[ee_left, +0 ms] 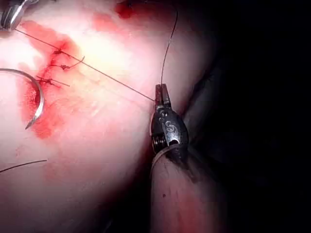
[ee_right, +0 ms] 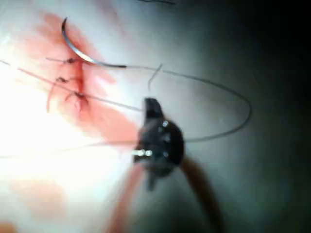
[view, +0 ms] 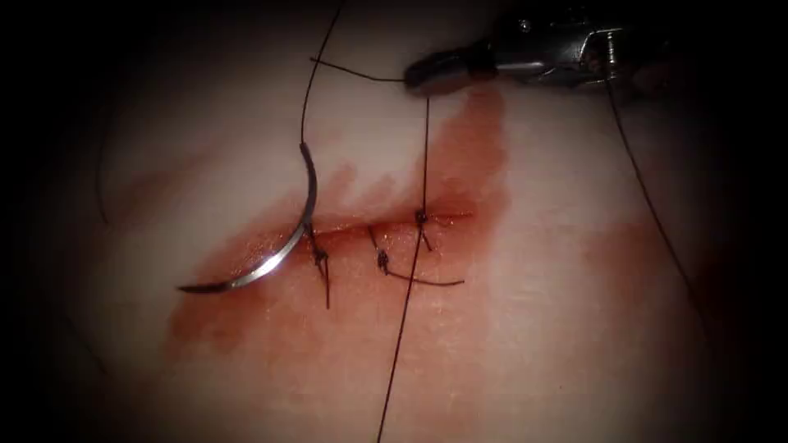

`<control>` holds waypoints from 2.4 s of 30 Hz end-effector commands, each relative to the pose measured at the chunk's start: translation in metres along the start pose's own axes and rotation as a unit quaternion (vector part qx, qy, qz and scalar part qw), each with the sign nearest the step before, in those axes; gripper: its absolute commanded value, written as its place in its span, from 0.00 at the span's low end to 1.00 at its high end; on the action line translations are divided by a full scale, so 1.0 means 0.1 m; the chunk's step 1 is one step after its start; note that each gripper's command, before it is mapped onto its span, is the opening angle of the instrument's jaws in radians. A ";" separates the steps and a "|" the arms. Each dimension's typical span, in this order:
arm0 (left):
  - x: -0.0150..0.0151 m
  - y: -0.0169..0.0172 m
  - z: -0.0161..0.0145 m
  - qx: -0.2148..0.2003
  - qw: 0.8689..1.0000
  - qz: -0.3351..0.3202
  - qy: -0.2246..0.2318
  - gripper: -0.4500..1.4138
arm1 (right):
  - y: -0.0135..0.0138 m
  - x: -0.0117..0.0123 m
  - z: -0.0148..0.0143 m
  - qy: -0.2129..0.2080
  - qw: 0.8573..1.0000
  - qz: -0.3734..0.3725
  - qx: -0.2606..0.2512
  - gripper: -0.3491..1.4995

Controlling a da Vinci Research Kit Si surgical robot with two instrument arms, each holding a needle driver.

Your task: Wound Closure

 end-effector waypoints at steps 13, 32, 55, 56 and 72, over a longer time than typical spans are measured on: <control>-0.027 0.012 0.000 -0.004 1.000 -0.006 -0.005 0.00 | 0.001 0.000 0.004 -0.001 0.999 -0.031 -0.032 0.00; 0.019 0.001 0.005 -0.008 1.000 -0.021 -0.005 0.00 | -0.026 -0.003 0.001 0.005 1.000 -0.019 -0.024 0.00; 0.205 -0.040 0.029 -0.017 0.999 0.050 0.006 0.00 | -0.135 0.007 -0.111 0.038 0.976 0.100 -0.191 0.89; 0.211 -0.041 0.031 -0.019 0.999 0.050 0.007 0.00 | -0.139 0.010 -0.109 0.043 0.976 0.102 -0.188 0.88; 0.216 -0.081 0.047 -0.031 0.998 0.061 0.011 0.00 | -0.176 0.078 -0.063 0.110 0.977 0.077 -0.168 0.00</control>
